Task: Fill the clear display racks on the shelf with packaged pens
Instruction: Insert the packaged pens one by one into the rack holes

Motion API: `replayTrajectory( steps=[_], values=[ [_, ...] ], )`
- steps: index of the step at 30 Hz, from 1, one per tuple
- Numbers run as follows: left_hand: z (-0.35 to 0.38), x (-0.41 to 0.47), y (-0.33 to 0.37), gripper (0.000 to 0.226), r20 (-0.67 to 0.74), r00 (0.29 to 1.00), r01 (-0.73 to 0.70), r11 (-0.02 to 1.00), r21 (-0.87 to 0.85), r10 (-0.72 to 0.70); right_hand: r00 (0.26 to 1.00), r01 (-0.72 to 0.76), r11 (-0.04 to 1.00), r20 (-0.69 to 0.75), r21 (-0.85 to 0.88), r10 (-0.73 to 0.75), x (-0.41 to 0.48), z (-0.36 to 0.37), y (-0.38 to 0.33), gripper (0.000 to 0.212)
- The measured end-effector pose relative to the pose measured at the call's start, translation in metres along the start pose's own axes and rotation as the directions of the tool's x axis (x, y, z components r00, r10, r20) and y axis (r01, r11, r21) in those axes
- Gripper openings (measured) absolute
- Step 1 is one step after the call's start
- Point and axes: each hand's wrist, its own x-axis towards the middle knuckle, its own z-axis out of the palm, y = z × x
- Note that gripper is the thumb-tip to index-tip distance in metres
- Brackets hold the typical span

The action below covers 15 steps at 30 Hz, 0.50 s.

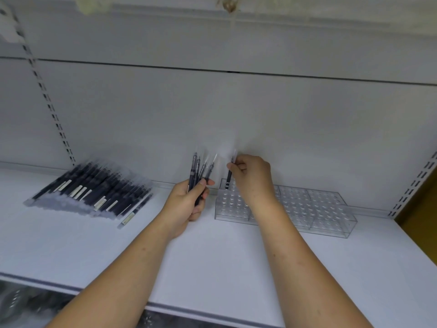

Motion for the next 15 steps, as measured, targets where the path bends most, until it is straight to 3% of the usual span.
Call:
replayTrajectory(
  steps=[5, 9, 15],
  values=[
    [0.0002, 0.0004, 0.0000, 0.023, -0.008, 1.000, -0.003, 1.000, -0.007, 0.003, 1.000, 0.015, 1.000, 0.017, -0.010, -0.015, 0.0004, 0.0022, -0.0032, 0.039],
    [0.0002, 0.0006, -0.0005, 0.023, -0.016, 1.000, -0.002, 1.000, 0.003, 0.002, 0.999, -0.052, 0.998, 0.017, 0.038, 0.051, 0.0004, 0.0010, -0.0017, 0.016],
    [0.0006, 0.0011, -0.0006, 0.023, -0.016, 1.000, -0.005, 1.000, -0.014, 0.005, 0.998, -0.064, 0.998, 0.002, -0.015, 0.064, -0.0014, 0.0004, 0.0033, 0.012]
  ],
)
